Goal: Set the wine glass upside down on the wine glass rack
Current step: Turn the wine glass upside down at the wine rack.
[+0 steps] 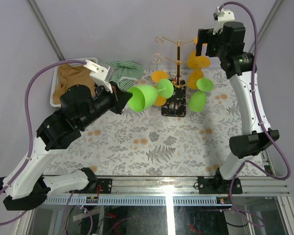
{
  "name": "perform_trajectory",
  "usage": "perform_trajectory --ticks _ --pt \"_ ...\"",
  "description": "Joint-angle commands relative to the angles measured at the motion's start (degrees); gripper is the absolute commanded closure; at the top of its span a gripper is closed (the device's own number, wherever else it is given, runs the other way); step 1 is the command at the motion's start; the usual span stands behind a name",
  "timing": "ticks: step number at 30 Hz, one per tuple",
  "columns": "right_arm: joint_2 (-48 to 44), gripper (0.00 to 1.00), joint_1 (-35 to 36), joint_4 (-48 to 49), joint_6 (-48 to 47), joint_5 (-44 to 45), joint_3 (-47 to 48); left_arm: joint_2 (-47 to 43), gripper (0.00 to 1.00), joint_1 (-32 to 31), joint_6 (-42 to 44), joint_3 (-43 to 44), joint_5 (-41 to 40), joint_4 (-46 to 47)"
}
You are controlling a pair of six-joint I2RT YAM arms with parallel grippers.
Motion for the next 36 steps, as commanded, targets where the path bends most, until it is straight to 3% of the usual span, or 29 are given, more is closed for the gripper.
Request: perform_trajectory --ticks 1,11,16,20,23,26,29,32,36 --pt "-0.6 0.01 -1.6 3.7 7.2 -9.8 1.8 -1.3 1.0 -0.3 7.6 -3.7 -6.5 23.1" --pt "-3.6 0.01 -6.0 13.3 18.8 -25.1 -3.1 4.6 1.0 -0.2 23.5 -12.0 -18.4 56.5" --pt "-6.2 0.01 -7.4 19.0 25.5 -32.8 -6.1 11.7 1.0 -0.3 29.2 -9.0 -23.1 63.9" --pt "-7.4 0.02 -7.4 22.9 28.2 -35.1 -8.8 19.9 1.0 -0.2 27.9 -0.2 -32.3 61.9" --pt "-8.6 0.1 -7.2 24.5 28.3 -35.0 -10.1 26.5 1.0 -0.1 25.6 8.7 -40.7 58.1" --pt "-10.3 0.16 -4.9 22.9 23.5 -28.8 -10.7 34.3 1.0 -0.1 23.5 19.6 -46.0 51.3" --pt "-11.6 0.15 1.4 20.3 13.6 -17.8 -10.9 41.2 1.0 -0.1 21.1 30.6 -47.8 44.0" --pt "-12.3 0.15 3.3 21.4 11.5 -13.8 -12.9 46.0 1.0 -0.1 18.7 39.1 -47.6 38.8" --pt "-15.6 0.17 5.5 27.6 8.4 -10.3 -18.5 47.7 1.0 0.0 16.1 39.9 -47.3 36.7"
